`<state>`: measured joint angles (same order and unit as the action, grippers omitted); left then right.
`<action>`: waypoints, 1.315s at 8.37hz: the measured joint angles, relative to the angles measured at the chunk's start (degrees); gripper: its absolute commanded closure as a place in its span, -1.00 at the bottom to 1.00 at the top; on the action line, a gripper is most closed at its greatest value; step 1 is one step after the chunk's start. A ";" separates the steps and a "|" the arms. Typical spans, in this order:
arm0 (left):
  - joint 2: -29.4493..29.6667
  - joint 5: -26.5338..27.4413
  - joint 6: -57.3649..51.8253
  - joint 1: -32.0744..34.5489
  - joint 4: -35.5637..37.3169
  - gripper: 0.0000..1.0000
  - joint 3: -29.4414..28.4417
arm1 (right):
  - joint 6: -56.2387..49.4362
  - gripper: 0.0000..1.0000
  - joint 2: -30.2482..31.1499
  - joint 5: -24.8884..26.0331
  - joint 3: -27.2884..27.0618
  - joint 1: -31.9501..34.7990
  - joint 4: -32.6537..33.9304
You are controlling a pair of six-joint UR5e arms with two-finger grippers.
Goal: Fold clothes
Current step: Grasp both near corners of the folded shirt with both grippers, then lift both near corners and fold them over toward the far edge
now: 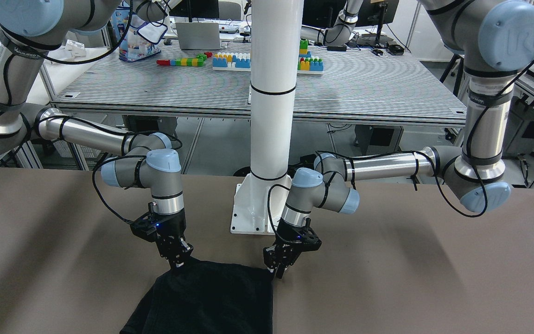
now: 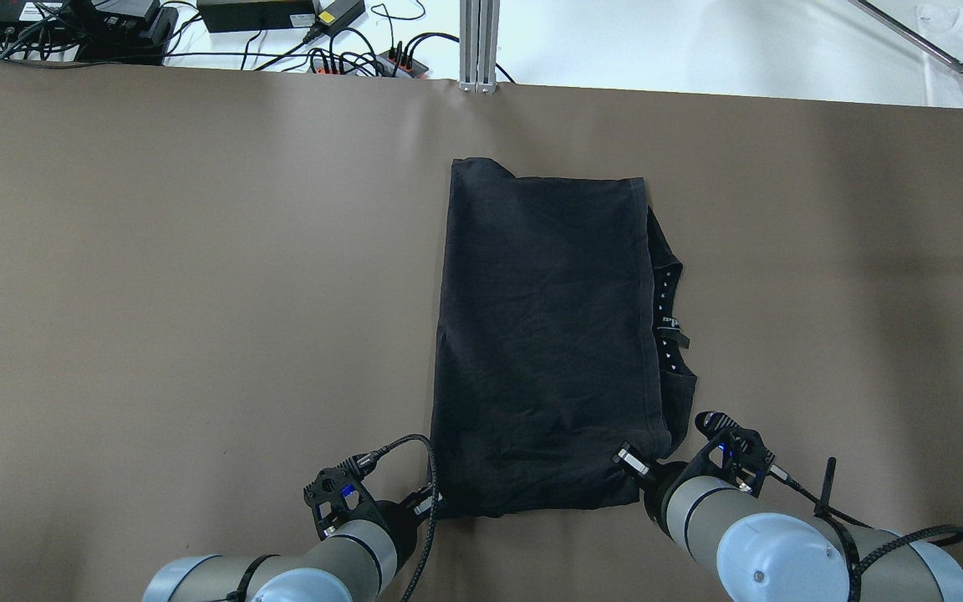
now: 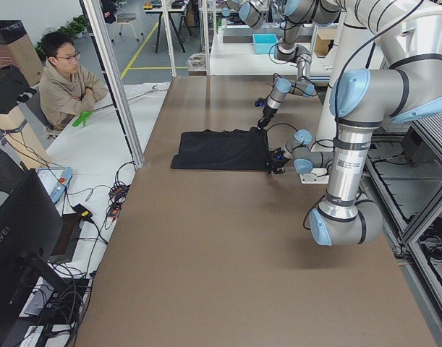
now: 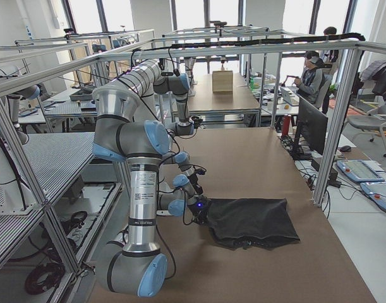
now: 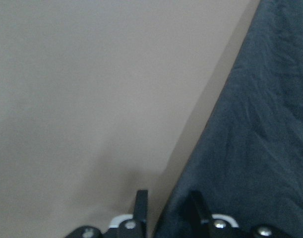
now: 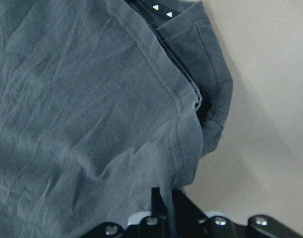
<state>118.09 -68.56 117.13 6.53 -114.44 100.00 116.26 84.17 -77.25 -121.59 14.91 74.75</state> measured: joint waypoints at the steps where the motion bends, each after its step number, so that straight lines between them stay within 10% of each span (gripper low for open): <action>1: 0.18 0.00 0.06 -0.19 -0.34 0.59 -0.08 | 0.01 1.00 0.00 0.03 -0.08 0.02 0.03; 2: 0.33 0.00 0.13 -0.45 -0.50 1.00 -0.12 | 0.01 1.00 -0.07 0.06 -0.16 0.03 0.04; 7: 0.03 -0.42 -0.50 -0.48 -0.53 1.00 0.78 | 0.01 1.00 0.01 0.04 -0.54 0.10 0.06; 11: 0.09 -3.88 -2.28 1.91 7.92 1.00 12.95 | -3.32 1.00 4.33 -0.66 -5.96 0.69 0.10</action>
<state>118.18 -72.44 114.84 8.45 -106.53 112.94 112.94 88.50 -77.92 -127.55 15.60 74.85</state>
